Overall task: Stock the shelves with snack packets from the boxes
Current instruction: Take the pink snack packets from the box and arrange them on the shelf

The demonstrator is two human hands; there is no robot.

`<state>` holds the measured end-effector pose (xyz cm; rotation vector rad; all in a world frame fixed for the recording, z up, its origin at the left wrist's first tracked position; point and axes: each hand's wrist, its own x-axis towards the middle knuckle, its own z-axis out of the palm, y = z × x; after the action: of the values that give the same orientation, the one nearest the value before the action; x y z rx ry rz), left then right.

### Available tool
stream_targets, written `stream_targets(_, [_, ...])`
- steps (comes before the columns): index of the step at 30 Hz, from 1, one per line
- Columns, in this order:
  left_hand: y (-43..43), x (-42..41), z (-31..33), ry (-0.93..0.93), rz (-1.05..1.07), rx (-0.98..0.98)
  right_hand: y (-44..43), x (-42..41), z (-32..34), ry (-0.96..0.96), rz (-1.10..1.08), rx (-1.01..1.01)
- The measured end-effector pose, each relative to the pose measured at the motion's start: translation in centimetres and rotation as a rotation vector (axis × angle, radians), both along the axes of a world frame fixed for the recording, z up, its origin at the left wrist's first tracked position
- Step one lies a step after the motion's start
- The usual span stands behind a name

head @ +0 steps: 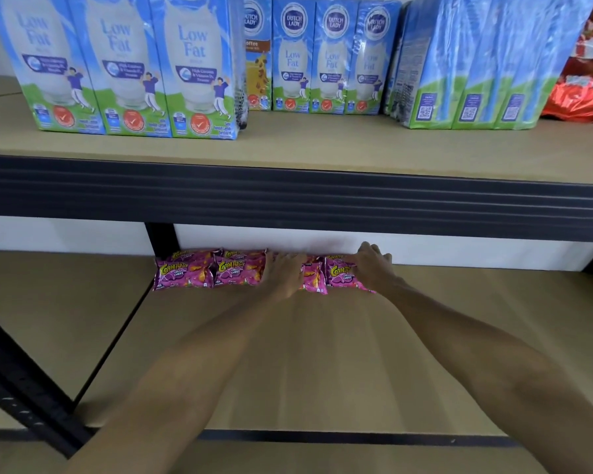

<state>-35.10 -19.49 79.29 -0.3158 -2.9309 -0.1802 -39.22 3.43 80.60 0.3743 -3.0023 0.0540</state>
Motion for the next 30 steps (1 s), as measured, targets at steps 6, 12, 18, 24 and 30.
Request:
stream_targets(6, [0.2,0.6,-0.2,-0.001,-0.013,-0.107,-1.3,2.1,-1.4,0.057,-0.069,-0.133])
stream_targets(12, [0.6,1.4,-0.5,0.080,0.018,-0.131,-2.5,4.4,-2.5,0.077,-0.098,-0.304])
stream_targets(18, [0.7,2.3,-1.1,0.044,0.022,-0.031,-2.8,6.7,-3.5,0.110,-0.128,-0.493])
stream_targets(24, [1.0,3.5,-2.3,0.083,0.032,0.053,-2.8,7.9,-4.4,0.039,-0.138,-0.517])
stream_targets(30, [1.4,4.5,-3.0,0.009,0.052,0.034,-2.3,8.3,-3.7,-0.040,-0.095,-0.582])
